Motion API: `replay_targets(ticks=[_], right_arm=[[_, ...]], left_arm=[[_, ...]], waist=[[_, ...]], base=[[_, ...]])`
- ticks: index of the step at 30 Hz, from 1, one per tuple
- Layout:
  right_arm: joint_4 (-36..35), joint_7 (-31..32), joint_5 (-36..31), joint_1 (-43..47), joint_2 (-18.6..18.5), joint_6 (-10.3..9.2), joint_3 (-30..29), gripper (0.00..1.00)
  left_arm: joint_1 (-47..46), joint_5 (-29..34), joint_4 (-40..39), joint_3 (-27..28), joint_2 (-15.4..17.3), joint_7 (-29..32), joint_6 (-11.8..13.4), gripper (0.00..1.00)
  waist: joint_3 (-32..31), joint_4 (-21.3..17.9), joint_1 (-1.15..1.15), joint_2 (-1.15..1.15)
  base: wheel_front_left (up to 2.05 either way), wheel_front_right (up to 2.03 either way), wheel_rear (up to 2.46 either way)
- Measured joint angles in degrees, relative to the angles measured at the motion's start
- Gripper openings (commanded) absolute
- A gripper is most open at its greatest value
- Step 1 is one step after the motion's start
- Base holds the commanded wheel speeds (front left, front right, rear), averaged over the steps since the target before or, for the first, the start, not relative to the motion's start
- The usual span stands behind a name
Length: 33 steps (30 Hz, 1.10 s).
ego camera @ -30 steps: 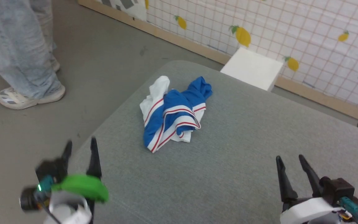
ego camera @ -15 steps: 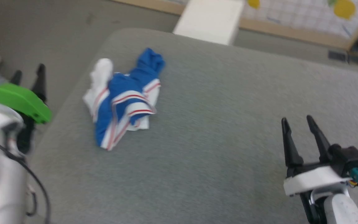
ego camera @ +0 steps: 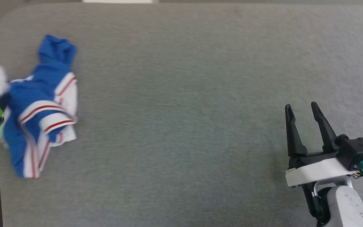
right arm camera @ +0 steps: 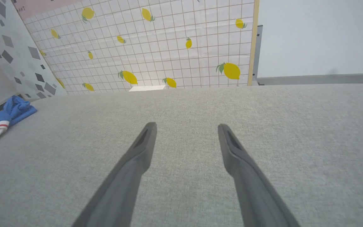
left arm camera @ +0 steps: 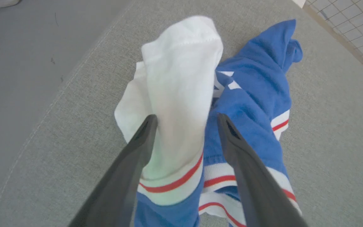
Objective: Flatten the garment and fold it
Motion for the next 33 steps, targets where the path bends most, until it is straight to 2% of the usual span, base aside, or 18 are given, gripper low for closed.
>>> replay_targets(ticks=[3,6,10,12,13,15,20,24,27,30,31,33], right_arm=[[-0.1,0.0,0.1,-0.1,0.0,0.0,0.2,1.0],[-0.2,-0.1,0.1,-0.3,0.0,0.0,0.2,1.0],[-0.1,-0.3,0.6,-0.5,0.0,0.0,0.5,1.0],[0.2,-0.4,0.6,-0.5,0.0,0.0,0.7,1.0],[0.4,-0.4,0.6,-0.5,0.0,0.0,0.8,1.0],[0.7,-0.5,0.6,-0.4,0.0,0.0,0.7,1.0],[1.3,-0.5,0.4,1.4,0.0,0.0,-0.2,1.0],[1.6,-0.4,0.0,3.9,0.0,0.0,-0.9,1.0],[1.6,0.3,0.0,6.0,0.0,0.0,-1.1,1.0],[1.4,0.8,0.1,7.8,0.0,0.0,-1.4,1.0],[1.0,1.3,0.1,9.4,0.0,0.0,-1.7,1.0],[0.8,1.6,0.3,10.2,0.0,0.0,-2.0,1.0]], left_arm=[[3.0,0.0,-1.3,0.1,0.4,4.6,4.2,1.0],[5.4,0.4,-2.8,0.3,1.4,7.1,7.1,1.0],[7.8,0.6,-5.9,0.8,2.5,8.4,8.9,1.0],[9.0,0.9,-7.1,1.1,2.9,7.1,8.1,0.2],[9.6,1.5,-7.5,1.1,2.7,4.8,7.1,0.0],[10.6,2.4,-7.7,1.3,1.9,-0.8,4.9,0.0],[11.0,6.4,-6.6,0.8,-1.2,-20.6,0.1,0.0],[10.5,10.1,-4.7,0.1,-2.2,-35.1,-2.7,0.0],[9.2,12.4,-3.5,-1.4,-3.4,-44.1,-4.3,0.0],[7.3,14.2,-3.4,-3.1,-4.9,-49.9,-4.8,0.0],[5.4,15.5,-3.7,-5.3,-6.8,-54.1,-5.2,0.0],[4.5,16.6,-4.1,-6.9,-8.5,-55.7,-5.3,0.0]], waist=[[2.2,-2.6,0.0,0.0],[3.9,-4.6,0.0,0.0],[5.5,-6.6,0.0,0.0],[5.6,-7.1,0.0,0.0],[5.3,-7.3,0.0,0.0],[4.7,-7.5,0.0,0.0],[1.6,-7.6,0.0,0.0],[-1.9,-7.2,0.0,0.0],[-5.5,-6.4,0.0,0.0],[-9.1,-5.2,-0.01,0.0],[-12.5,-4.2,-0.01,0.0],[-14.5,-3.5,-0.01,0.0]], base=[[0.0,0.0,0.0],[0.0,0.0,0.0],[0.0,0.0,0.0],[0.0,0.0,0.0],[0.0,0.0,0.0],[0.0,0.0,0.0],[0.0,0.0,0.0],[0.0,0.0,0.0],[0.0,0.0,0.0],[0.0,0.0,0.0],[0.0,0.0,0.0],[0.0,0.0,0.0]])
